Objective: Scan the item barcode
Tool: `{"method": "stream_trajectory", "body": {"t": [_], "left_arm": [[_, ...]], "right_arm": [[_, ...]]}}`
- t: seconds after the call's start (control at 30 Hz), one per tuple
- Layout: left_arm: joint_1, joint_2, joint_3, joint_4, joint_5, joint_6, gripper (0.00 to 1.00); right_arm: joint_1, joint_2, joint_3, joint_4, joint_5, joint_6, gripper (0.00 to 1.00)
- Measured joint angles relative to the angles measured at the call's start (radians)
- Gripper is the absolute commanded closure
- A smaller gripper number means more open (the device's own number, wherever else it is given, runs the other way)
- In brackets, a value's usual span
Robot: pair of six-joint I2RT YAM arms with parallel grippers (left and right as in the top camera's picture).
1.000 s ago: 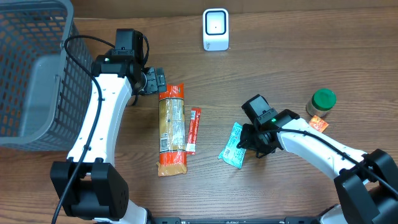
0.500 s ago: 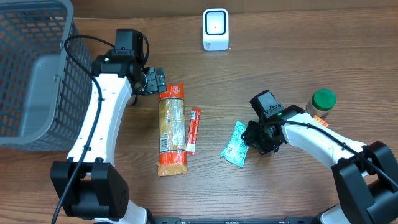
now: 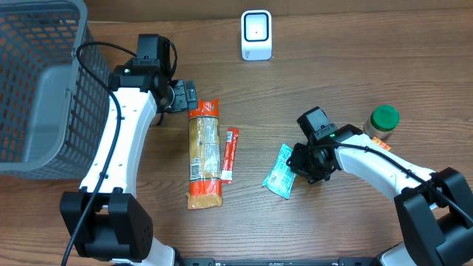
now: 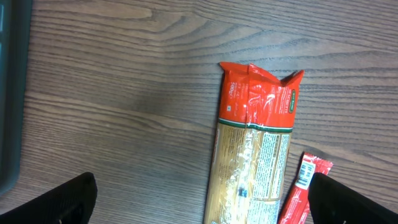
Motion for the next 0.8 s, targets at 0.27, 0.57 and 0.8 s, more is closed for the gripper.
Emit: {"method": "stream_trajectory", "body": {"t": [0.27, 0.57, 0.8], "left_arm": [[0.0, 0.0, 0.0, 0.0, 0.0, 0.0, 0.0], [0.0, 0.0, 0.0, 0.0, 0.0, 0.0, 0.0], [0.0, 0.0, 0.0, 0.0, 0.0, 0.0, 0.0]], "right_arm": [[-0.007, 0.0, 0.007, -0.018, -0.013, -0.035, 0.96], [-0.017, -0.086, 0.013, -0.022, -0.003, -0.114, 0.96], [-0.019, -0.227, 0.013, -0.029, -0.004, -0.142, 0.96]]}}
